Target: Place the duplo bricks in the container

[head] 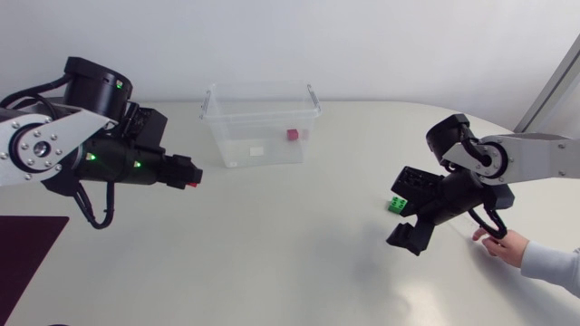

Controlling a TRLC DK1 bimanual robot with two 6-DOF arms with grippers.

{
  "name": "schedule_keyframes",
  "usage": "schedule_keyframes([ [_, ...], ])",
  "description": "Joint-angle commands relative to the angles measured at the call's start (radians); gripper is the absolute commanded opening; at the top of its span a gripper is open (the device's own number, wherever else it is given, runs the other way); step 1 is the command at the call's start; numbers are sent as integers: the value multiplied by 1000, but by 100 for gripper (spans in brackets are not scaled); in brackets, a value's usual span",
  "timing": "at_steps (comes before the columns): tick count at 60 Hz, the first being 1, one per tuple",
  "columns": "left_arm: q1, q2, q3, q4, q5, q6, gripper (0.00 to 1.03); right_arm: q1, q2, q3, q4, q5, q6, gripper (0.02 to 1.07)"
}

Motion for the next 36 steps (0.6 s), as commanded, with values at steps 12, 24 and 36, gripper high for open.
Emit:
schedule_keyframes([
  [12,-6,-10,99,105,36,-34,14,-64,113,115,-2,-18,-69,102],
  [24,-8,99,208,162,36,-37,14,-82,200,178,-4,-24,-71,102],
  [36,6,317,380,232,36,-38,14,-64,221,166,6,-27,-60,102],
])
